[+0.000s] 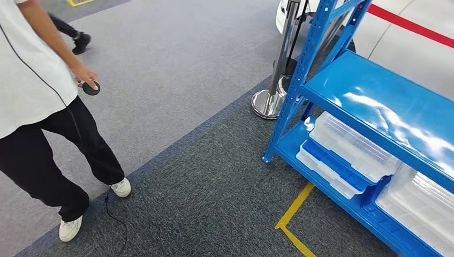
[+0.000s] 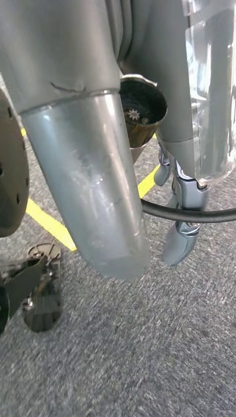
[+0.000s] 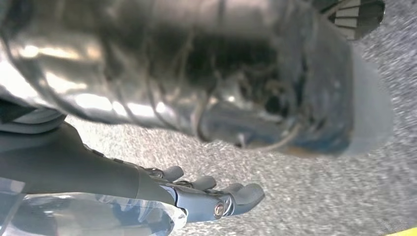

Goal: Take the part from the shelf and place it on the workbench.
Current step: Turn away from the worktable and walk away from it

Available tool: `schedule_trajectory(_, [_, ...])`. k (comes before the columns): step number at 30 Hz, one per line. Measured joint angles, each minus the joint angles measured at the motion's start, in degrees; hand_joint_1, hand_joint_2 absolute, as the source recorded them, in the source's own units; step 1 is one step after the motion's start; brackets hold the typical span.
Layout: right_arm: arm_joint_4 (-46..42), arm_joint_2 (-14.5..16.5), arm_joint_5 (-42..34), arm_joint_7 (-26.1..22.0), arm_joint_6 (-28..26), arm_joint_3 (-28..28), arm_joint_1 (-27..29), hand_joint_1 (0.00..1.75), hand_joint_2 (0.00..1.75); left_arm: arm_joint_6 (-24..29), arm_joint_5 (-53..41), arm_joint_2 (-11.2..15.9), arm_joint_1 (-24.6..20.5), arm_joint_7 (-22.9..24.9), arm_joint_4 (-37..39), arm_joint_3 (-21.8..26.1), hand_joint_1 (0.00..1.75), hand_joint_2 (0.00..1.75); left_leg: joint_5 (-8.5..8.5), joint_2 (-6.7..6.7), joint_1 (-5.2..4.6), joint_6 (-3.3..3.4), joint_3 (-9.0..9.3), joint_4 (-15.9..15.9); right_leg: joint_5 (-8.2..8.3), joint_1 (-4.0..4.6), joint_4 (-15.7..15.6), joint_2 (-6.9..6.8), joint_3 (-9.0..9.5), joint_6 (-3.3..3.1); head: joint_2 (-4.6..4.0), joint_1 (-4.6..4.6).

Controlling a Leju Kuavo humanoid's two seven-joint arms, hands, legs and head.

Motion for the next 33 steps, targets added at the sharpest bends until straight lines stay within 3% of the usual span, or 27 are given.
schedule_trajectory(1, [0.00, -0.01, 0.01, -0.01, -0.01, 0.00, 0.06, 0.00, 0.00, 0.00, 0.01, 0.00, -0.01, -0.02, 0.00, 0.05, 0.00, 0.00, -0.07, 0.59, -0.01, -0.08, 0.04, 0.04, 1.20, -0.09, -1.33, -0.26, 0.86, 0.10, 0.00, 0.01])
schedule_trajectory(3, [0.00, -0.05, 0.01, -0.14, -0.09, 0.00, 0.13, 0.00, 0.00, 0.00, 0.01, -0.04, -0.10, -0.05, 0.00, 0.14, 0.00, 0.00, -0.34, 1.56, -0.05, -0.43, 0.25, 0.24, 4.76, -0.19, -9.14, -1.66, 5.13, 0.05, 0.00, 0.01])
schedule_trajectory(5, [0.00, -0.10, -0.02, -0.36, -0.20, -0.01, 0.03, 0.00, 0.00, 0.04, -0.01, -0.08, -0.15, 0.07, 0.00, 0.24, 0.00, 0.00, -0.76, 2.35, -0.30, -1.09, 0.40, 0.59, 6.58, 0.03, -15.03, -2.81, 8.16, -0.48, 0.00, -0.01])
schedule_trajectory(8, [0.00, -0.11, -0.08, -0.55, -0.34, -0.07, 0.09, 0.00, 0.00, 0.13, -0.07, -0.08, -0.34, 0.21, -0.01, 0.36, 0.00, 0.00, -1.13, 3.28, -0.47, -2.14, 0.70, 0.73, 6.72, 0.25, -15.86, -1.98, 8.36, -1.53, 0.00, -0.03])
schedule_trajectory(10, [0.00, -0.09, -0.10, -0.68, -0.37, -0.13, 0.17, 0.00, 0.00, 0.16, -0.05, -0.08, -0.43, 0.14, -0.02, 0.43, 0.00, 0.00, -2.55, 1.91, -0.26, -2.77, 0.33, 2.30, 6.97, -0.02, -16.14, -1.20, 8.46, -2.25, 0.00, -0.06])
schedule_trajectory(11, [0.00, -0.08, -0.12, -0.73, -0.37, -0.16, 0.13, 0.00, 0.00, 0.18, -0.04, -0.08, -0.42, 0.10, -0.02, 0.49, 0.00, 0.00, -4.19, 0.66, -0.14, -3.02, -0.69, 4.73, 7.13, -0.17, -16.27, -0.81, 8.48, -2.56, 0.00, -0.08])
schedule_trajectory(13, [0.00, -0.07, -0.13, -0.78, -0.37, -0.24, 0.05, 0.00, 0.00, 0.20, -0.01, -0.05, -0.31, 0.02, -0.02, 0.69, 0.00, 0.00, -8.20, -1.37, -0.03, -3.29, -4.20, 12.54, 7.24, -0.16, -16.23, 0.09, 8.26, -2.87, 0.00, -0.11])
schedule_trajectory(14, [0.00, -0.08, -0.14, -0.79, -0.37, -0.36, 0.03, 0.00, 0.00, 0.20, 0.01, -0.04, -0.21, -0.01, -0.02, 0.79, 0.00, 0.00, -9.39, -1.66, -0.01, -3.35, -5.92, 16.09, 7.27, -0.11, -16.15, 0.67, 8.18, -2.93, 0.00, -0.10])
schedule_trajectory(15, [0.00, -0.08, -0.14, -0.79, -0.37, -0.51, 0.03, 0.00, 0.00, 0.20, 0.03, -0.04, -0.11, -0.07, -0.02, 0.86, 0.00, 0.00, -9.44, -1.76, -0.01, -3.32, -6.87, 17.89, 7.26, -0.06, -16.06, 1.30, 8.13, -2.95, 0.00, -0.10])
schedule_trajectory(16, [0.00, -0.08, -0.14, -0.79, -0.37, -0.68, 0.03, 0.00, 0.00, 0.22, 0.04, -0.04, -0.04, -0.16, -0.02, 0.91, 0.00, 0.00, -8.26, -1.82, -0.01, -3.21, -6.72, 17.30, 7.25, -0.03, -15.95, 1.98, 8.13, -2.94, 0.00, -0.10])
schedule_trajectory(17, [0.00, -0.06, -0.14, -0.79, -0.37, -0.83, 0.03, 0.00, 0.00, 0.24, 0.05, -0.03, -0.03, -0.27, -0.02, 0.93, 0.00, 0.00, -6.17, -2.08, -0.02, -3.01, -5.55, 14.47, 7.24, 0.00, -15.85, 2.66, 8.17, -2.93, 0.00, -0.10])
schedule_trajectory(19, [0.00, 0.11, -0.14, -0.79, -0.36, -0.97, -0.02, 0.00, 0.00, 0.31, 0.05, 0.10, -0.04, -0.51, -0.02, 1.06, 0.00, 0.00, -2.11, -4.35, 0.02, -2.36, -2.09, 6.29, 7.21, 0.09, -15.67, 3.91, 8.12, -2.78, 0.00, -0.09])
schedule_trajectory(21, [0.00, 0.33, -0.10, -0.79, -0.33, -1.01, -0.09, 0.00, 0.00, 0.39, 0.02, 0.28, -0.07, -0.61, -0.02, 1.22, 0.00, 0.00, -0.83, -6.36, -0.06, -1.87, -0.37, 1.79, 7.34, 0.00, -15.57, 5.04, 7.73, -2.22, 0.00, -0.09])
schedule_trajectory(23, [0.00, 0.38, -0.07, -0.79, -0.33, -1.06, 0.05, 0.00, 0.00, 0.47, -0.05, 0.39, -0.14, -0.57, -0.02, 1.31, 0.00, 0.00, -0.80, -5.90, -0.15, -1.52, -0.16, 1.08, 7.66, -0.19, -15.81, 6.14, 7.42, -1.27, 0.00, -0.10])
schedule_trajectory(24, [0.00, 0.37, -0.05, -0.79, -0.34, -1.10, 0.17, 0.00, 0.00, 0.49, -0.09, 0.43, -0.18, -0.54, -0.02, 1.32, 0.00, 0.00, -0.52, -5.27, -0.06, -1.22, 0.03, 0.68, 7.60, -0.21, -15.68, 5.86, 7.30, -0.94, 0.00, -0.10])
schedule_trajectory(26, [0.00, 0.37, -0.04, -0.74, -0.34, -1.19, 0.25, 0.00, 0.00, 0.54, -0.13, 0.48, -0.17, -0.45, -0.02, 1.35, 0.00, 0.00, 0.11, -3.85, 0.23, -0.49, 0.36, -0.23, 5.69, 0.00, -12.83, 3.38, 5.91, -0.59, 0.00, 0.06])
schedule_trajectory(28, [0.00, 0.42, -0.02, -0.70, -0.33, -1.23, 0.06, 0.00, 0.00, 0.55, -0.14, 0.49, -0.02, -0.37, -0.02, 1.38, 0.00, 0.00, 0.26, -2.33, 0.13, -0.14, 0.33, -0.46, 1.84, 0.04, -5.86, 0.68, 2.50, -0.39, 0.00, 0.20])
schedule_trajectory(29, [0.00, 0.44, 0.00, -0.70, -0.33, -1.25, -0.02, 0.00, 0.00, 0.55, -0.14, 0.50, 0.07, -0.31, -0.02, 1.40, 0.00, 0.00, 0.21, -1.53, 0.03, -0.11, 0.27, -0.41, 0.38, 0.00, -2.33, 0.21, 0.77, -0.23, 0.00, 0.19])
schedule_trajectory(30, [0.00, 0.45, 0.02, -0.70, -0.33, -1.27, -0.03, 0.00, 0.00, 0.55, -0.14, 0.51, 0.15, -0.26, -0.02, 1.44, 0.00, 0.00, 0.14, -0.79, -0.04, -0.11, 0.23, -0.35, -0.01, -0.05, -0.40, 0.03, -0.12, -0.11, 0.00, 0.19])
schedule_trajectory(31, [0.00, 0.45, 0.03, -0.71, -0.34, -1.31, 0.02, 0.00, 0.00, 0.55, -0.14, 0.51, 0.17, -0.22, -0.02, 1.49, 0.00, 0.00, 0.03, -0.13, -0.07, -0.16, 0.22, -0.25, 0.70, -0.09, -0.53, -0.12, 0.07, -0.03, 0.00, 0.19])
schedule_trajectory(33, [0.00, 0.43, 0.03, -0.74, -0.35, -1.40, 0.16, 0.00, 0.00, 0.54, -0.14, 0.51, 0.08, -0.19, -0.02, 1.61, 0.00, 0.00, -0.31, 0.96, -0.08, -0.43, 0.35, 0.06, 4.35, -0.13, -7.18, -1.12, 3.86, -0.13, 0.00, 0.20])
